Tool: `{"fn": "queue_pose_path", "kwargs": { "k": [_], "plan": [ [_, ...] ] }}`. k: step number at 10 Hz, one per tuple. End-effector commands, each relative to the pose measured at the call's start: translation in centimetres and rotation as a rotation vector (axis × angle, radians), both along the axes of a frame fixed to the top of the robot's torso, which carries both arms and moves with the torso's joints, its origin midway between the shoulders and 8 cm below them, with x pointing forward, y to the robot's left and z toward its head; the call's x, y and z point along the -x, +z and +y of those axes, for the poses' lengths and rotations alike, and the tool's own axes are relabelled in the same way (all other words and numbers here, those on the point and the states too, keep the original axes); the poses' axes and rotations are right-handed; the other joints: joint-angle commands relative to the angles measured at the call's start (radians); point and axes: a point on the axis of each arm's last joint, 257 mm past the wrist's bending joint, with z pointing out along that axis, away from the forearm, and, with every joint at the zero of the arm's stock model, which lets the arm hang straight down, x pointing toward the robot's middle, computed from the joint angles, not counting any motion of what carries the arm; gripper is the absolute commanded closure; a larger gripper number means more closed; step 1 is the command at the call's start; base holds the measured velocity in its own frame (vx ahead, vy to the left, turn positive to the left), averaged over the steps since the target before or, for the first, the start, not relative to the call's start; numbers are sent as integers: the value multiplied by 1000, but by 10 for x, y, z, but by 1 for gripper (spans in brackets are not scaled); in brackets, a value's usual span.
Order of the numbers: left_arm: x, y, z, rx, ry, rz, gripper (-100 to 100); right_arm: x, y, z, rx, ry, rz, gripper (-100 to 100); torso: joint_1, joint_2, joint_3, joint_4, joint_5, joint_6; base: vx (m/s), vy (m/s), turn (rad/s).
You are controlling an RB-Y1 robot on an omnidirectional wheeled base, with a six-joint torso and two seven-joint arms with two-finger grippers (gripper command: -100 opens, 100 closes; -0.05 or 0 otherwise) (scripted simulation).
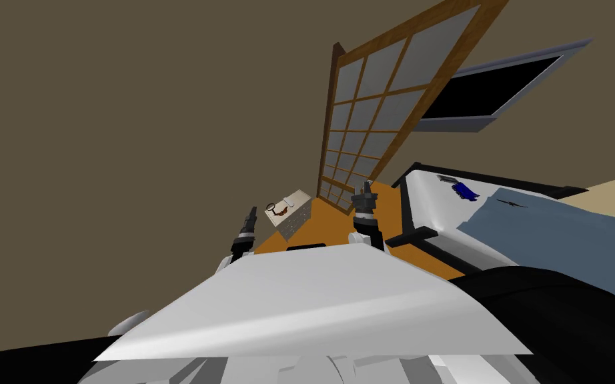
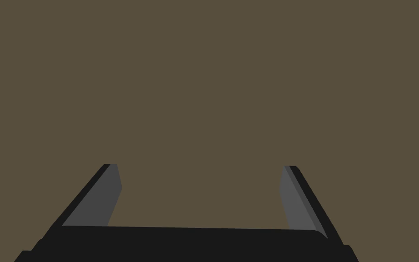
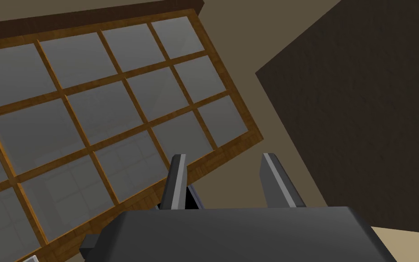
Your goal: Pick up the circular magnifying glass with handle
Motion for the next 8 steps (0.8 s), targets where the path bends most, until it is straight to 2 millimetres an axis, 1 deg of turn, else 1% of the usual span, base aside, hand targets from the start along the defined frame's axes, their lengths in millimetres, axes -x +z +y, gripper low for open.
{"fn": "queue_pose_path", "kwargs": {
  "k": [1,2,3,4,5,7,8],
  "plan": [
    [-1,-11,10,-31,17,18,-100,0,0,0,0,0,0,0,0,0,0,0,0,0,0,-8,-133],
    [2,-24,12,-25,23,43,-100,0,0,0,0,0,0,0,0,0,0,0,0,1,1,-4,-96],
    [1,-26,20,-57,36,44,-100,0,0,0,0,0,0,0,0,0,0,0,0,0,3,-9,-198],
    [4,-43,23,-48,43,79,-100,0,0,0,0,0,0,0,0,0,0,0,0,1,4,-4,-72],
    [4,-46,30,-78,56,82,-100,0,0,0,0,0,0,0,0,0,0,0,0,0,5,-9,-159],
    [8,-62,33,-69,63,114,-100,0,0,0,0,0,0,0,0,0,0,0,0,0,2,-2,-26],
    [8,-68,41,-95,78,123,-100,0,0,0,0,0,0,0,0,0,0,0,0,0,4,-6,-138]
  ]
}}
